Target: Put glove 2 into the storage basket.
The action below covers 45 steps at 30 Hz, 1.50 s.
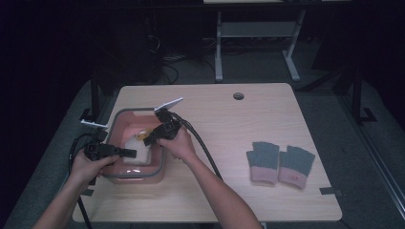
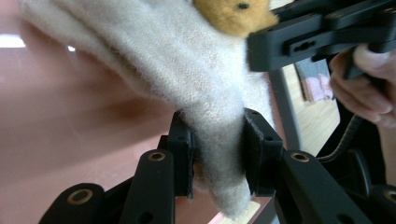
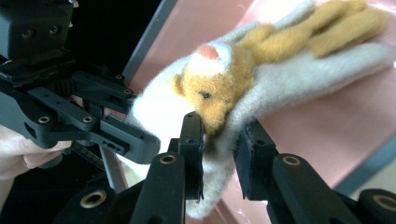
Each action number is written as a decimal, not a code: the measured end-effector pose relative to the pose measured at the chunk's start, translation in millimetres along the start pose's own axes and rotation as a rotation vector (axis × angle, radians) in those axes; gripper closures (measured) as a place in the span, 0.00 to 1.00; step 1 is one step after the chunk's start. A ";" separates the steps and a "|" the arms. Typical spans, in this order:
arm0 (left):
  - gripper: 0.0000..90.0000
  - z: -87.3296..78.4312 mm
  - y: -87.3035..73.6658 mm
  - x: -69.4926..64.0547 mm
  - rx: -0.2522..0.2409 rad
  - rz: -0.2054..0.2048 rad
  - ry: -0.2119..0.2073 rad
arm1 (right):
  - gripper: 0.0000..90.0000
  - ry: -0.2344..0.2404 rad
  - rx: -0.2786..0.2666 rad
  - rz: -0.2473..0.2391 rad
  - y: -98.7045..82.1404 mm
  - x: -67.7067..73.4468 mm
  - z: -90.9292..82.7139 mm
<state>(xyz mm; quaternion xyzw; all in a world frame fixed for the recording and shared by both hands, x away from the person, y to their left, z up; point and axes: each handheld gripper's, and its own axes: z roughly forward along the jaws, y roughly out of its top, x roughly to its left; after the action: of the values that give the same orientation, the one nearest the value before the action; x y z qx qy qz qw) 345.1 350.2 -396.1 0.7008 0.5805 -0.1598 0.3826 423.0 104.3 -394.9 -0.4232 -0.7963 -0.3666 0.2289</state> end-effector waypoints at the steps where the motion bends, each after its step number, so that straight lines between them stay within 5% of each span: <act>1: 0.75 0.6 -0.4 0.5 0.002 -0.004 0.005 | 0.81 -0.003 0.005 -0.004 0.1 0.2 -1.0; 10: 0.75 8.6 -1.5 0.4 0.035 0.007 0.060 | 0.78 -0.046 0.022 -0.034 -0.5 3.7 -8.5; 13: 0.75 11.5 -2.4 1.0 0.059 0.008 0.107 | 0.78 -0.041 0.004 -0.031 0.1 3.4 -13.4; 25: 0.66 10.6 -0.9 -2.8 0.100 0.021 0.159 | 0.78 -0.027 -0.022 -0.046 -0.4 3.7 -22.7; 35: 0.67 -11.2 8.2 -14.3 0.027 0.049 0.178 | 0.78 -0.018 -0.053 -0.049 -6.1 3.0 -33.5; 45: 0.72 17.0 12.2 -11.9 0.100 0.064 0.229 | 0.78 0.003 -0.077 -0.044 -12.6 -3.6 -46.6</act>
<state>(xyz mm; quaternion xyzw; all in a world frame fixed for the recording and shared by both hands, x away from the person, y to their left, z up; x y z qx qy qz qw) 357.0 329.3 -395.1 0.7507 0.5892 -0.0953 0.2831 416.8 61.5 -373.1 -0.4136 -0.7903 -0.4026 0.2056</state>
